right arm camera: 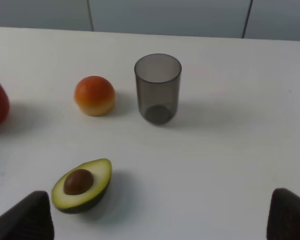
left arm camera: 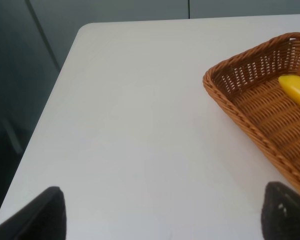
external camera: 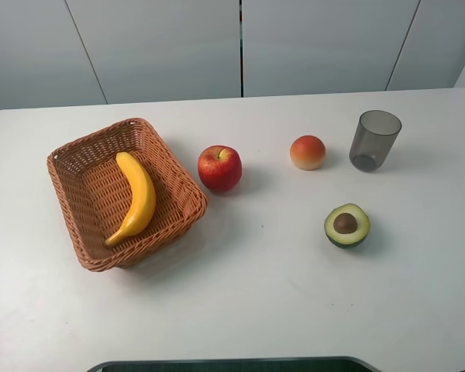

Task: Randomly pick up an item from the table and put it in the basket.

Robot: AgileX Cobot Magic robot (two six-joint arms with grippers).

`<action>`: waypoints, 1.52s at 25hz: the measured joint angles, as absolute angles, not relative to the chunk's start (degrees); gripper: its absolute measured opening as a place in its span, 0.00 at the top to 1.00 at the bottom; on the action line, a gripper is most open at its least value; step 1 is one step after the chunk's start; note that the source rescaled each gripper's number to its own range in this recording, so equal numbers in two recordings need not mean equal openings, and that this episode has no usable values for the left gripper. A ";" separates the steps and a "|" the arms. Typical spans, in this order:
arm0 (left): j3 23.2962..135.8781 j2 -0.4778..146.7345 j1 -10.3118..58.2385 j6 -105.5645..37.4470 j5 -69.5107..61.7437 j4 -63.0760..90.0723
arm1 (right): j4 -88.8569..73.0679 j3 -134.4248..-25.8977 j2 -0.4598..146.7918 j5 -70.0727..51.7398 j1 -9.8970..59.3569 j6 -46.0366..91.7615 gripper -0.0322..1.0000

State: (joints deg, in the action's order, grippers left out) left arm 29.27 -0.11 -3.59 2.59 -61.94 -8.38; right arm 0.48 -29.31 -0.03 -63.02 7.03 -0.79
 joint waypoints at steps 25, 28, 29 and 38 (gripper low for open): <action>29.27 -0.11 -3.59 2.69 -61.94 -8.38 | 0.48 -29.31 -0.03 -63.02 5.95 -0.79 0.13; 29.27 -0.11 -3.59 2.69 -61.94 -8.38 | 0.48 -29.31 -0.03 -63.02 5.95 -0.79 0.13; 29.27 -0.11 -3.59 2.69 -61.94 -8.38 | 0.48 -29.31 -0.03 -63.02 5.95 -0.79 0.13; 29.27 -0.11 -3.59 2.69 -61.94 -8.38 | 0.48 -29.31 -0.03 -63.02 5.95 -0.79 0.13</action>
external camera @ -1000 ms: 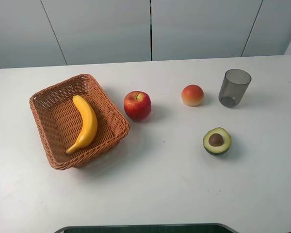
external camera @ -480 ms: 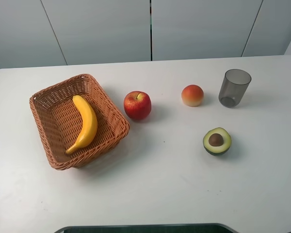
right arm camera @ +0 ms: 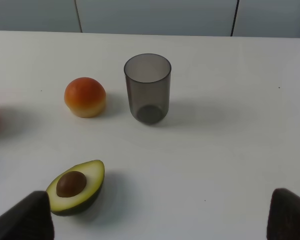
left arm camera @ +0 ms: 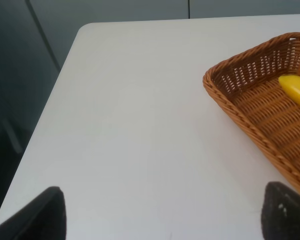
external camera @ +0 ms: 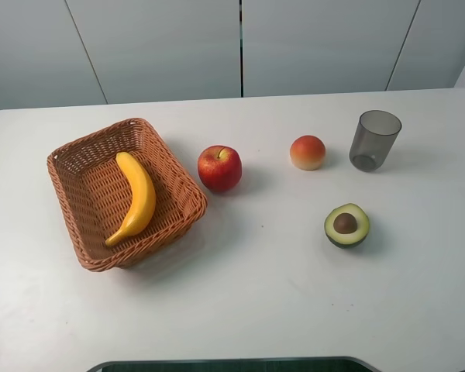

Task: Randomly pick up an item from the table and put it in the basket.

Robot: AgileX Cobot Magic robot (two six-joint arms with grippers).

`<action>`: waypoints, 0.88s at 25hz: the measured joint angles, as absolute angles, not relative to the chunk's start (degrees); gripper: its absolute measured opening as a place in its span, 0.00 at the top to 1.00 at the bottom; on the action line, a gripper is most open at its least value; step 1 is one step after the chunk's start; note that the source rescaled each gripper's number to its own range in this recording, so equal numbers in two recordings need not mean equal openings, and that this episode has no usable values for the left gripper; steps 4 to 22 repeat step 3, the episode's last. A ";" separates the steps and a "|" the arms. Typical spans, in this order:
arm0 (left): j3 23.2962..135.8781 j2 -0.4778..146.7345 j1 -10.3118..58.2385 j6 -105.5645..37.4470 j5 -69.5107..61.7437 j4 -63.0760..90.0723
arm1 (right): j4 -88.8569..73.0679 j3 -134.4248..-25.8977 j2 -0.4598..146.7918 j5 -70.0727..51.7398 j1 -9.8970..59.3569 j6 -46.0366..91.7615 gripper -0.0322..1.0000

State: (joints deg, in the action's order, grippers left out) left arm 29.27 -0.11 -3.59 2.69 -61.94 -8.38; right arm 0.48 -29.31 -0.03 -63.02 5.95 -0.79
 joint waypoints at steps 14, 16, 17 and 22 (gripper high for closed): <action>29.27 -0.11 -3.59 2.69 -61.94 -8.38 | 0.48 -29.31 -0.03 -63.02 5.95 -0.79 0.13; 29.27 -0.11 -3.59 2.69 -61.94 -8.38 | 0.48 -29.31 -0.03 -63.02 5.95 -0.79 0.13; 29.27 -0.11 -3.59 2.69 -61.94 -8.38 | 0.48 -29.31 -0.03 -63.02 5.95 -0.79 0.13; 29.27 -0.11 -3.59 2.69 -61.94 -8.38 | 0.48 -29.31 -0.03 -63.02 5.95 -0.79 0.13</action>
